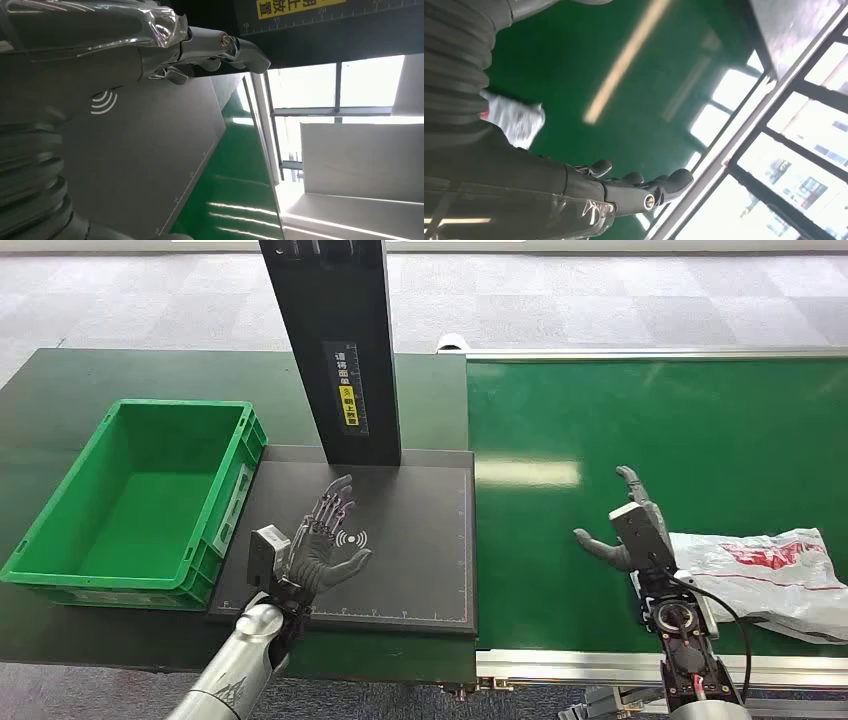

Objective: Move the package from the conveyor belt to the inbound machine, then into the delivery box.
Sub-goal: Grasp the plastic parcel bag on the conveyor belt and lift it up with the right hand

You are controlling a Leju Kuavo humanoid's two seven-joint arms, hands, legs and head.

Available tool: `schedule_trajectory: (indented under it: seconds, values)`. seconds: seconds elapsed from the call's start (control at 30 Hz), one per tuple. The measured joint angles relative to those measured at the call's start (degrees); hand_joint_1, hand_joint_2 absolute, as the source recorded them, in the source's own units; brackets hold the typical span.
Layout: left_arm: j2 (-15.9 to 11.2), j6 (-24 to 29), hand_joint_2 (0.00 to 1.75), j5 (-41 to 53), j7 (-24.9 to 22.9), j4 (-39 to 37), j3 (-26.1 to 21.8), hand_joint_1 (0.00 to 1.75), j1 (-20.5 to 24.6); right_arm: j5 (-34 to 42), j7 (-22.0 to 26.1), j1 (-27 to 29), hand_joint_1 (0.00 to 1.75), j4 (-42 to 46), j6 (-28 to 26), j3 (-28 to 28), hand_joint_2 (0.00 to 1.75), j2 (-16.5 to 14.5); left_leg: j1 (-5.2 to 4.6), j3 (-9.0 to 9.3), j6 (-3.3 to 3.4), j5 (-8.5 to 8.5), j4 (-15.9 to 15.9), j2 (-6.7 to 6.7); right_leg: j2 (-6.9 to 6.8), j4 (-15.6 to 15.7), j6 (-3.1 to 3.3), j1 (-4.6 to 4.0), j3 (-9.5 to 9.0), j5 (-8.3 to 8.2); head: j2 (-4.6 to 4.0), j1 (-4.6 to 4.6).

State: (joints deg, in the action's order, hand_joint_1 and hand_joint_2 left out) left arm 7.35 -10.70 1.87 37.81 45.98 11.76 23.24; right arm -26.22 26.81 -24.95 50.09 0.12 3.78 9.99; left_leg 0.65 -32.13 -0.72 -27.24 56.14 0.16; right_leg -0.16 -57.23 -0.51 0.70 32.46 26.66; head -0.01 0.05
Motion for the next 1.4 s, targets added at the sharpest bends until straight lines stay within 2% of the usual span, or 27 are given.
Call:
schedule_trajectory:
  seconds: [0.3,0.47,0.53,0.63,0.7,0.8,0.9,1.1,1.33,1.37,1.4]
  values:
    - [-0.7,1.25,1.75,-0.58,-1.55,5.62,-1.56,0.0,-3.92,-5.6,-2.98,-5.84,0.0,-5.54,-1.6,1.78,1.75,3.82,0.0,-0.01,0.0,0.0,0.0,-0.03,0.0,0.0,0.0,-0.01,0.01,0.0,-0.01,-0.01]
    - [-1.09,1.45,1.75,-0.69,-1.91,8.04,-2.22,0.0,-5.4,-6.49,-3.68,-7.78,0.0,-8.08,-2.43,1.82,1.75,4.65,0.0,-0.01,0.01,0.0,0.0,-0.05,-0.01,0.0,0.0,0.0,0.0,0.0,-0.01,-0.01]
    - [-1.16,1.57,1.75,-0.76,-2.21,8.75,-2.4,0.0,-5.82,-7.63,-5.16,-8.26,0.0,-8.9,-4.49,1.82,1.75,4.9,0.0,0.0,0.01,0.01,0.0,-0.05,-0.01,0.0,0.0,0.0,0.0,0.0,0.0,-0.01]
    - [-1.24,1.81,1.75,-0.92,-3.09,10.11,-2.63,0.0,-6.71,-11.04,-10.81,-9.16,0.0,-10.62,-8.52,1.81,1.75,5.86,0.0,-0.01,0.02,0.01,0.0,-0.06,-0.02,0.0,0.0,0.0,0.0,0.0,0.0,-0.01]
    - [-1.3,2.04,1.75,-0.94,-3.79,10.95,-2.75,0.0,-7.28,-13.67,-17.0,-10.14,0.0,-12.56,-8.36,1.79,1.75,6.9,0.0,-0.01,0.02,0.01,0.0,-0.06,-0.02,0.0,0.0,0.0,0.0,0.0,0.0,-0.01]
    - [-1.33,2.39,1.75,-0.93,-4.79,11.75,-2.98,0.0,-7.7,-16.67,-28.28,-11.86,0.0,-16.98,-2.84,1.75,1.75,8.71,-0.01,-0.02,0.02,0.01,0.0,-0.1,-0.05,0.01,0.0,0.01,0.0,0.0,0.0,0.0]
    - [-1.33,2.92,1.75,-0.8,-5.4,11.96,-3.06,0.0,-7.77,-19.65,-35.81,-12.74,0.0,-20.95,1.35,1.23,1.75,9.8,-0.01,-0.04,0.02,0.01,0.0,-0.1,-0.07,0.01,-0.01,0.01,0.0,0.0,0.01,-0.01]
    - [-1.28,4.74,1.75,0.06,-6.35,13.05,-3.26,0.0,-8.73,-23.63,-42.55,-13.79,0.0,-24.3,-0.45,0.28,1.75,10.12,0.01,-0.02,0.02,0.02,0.0,-0.1,-0.06,0.01,-0.01,-0.01,0.01,0.0,0.01,-0.02]
    - [-0.97,4.62,1.75,-0.15,-7.3,13.48,-3.91,0.0,-9.14,-26.59,-45.19,-14.35,0.0,-25.74,4.05,-0.36,1.75,10.81,-0.02,-0.02,0.06,0.04,0.01,-0.11,-0.1,0.02,-0.01,0.02,-0.01,0.0,-0.01,-0.01]
    - [-0.93,4.62,1.75,-0.13,-7.32,13.45,-3.91,0.0,-9.12,-26.84,-45.06,-14.34,0.03,-25.96,5.2,-0.37,1.75,10.91,-0.03,-0.01,0.06,0.04,0.02,-0.11,-0.1,0.02,-0.01,0.03,-0.01,0.0,0.0,-0.01]
    - [-0.9,4.62,1.75,-0.1,-7.32,13.39,-3.91,0.0,-9.08,-27.04,-44.82,-14.33,0.47,-26.21,6.33,-0.39,1.75,11.02,-0.03,0.0,0.06,0.04,0.02,-0.11,-0.1,0.03,-0.01,0.03,-0.02,0.0,0.0,-0.01]
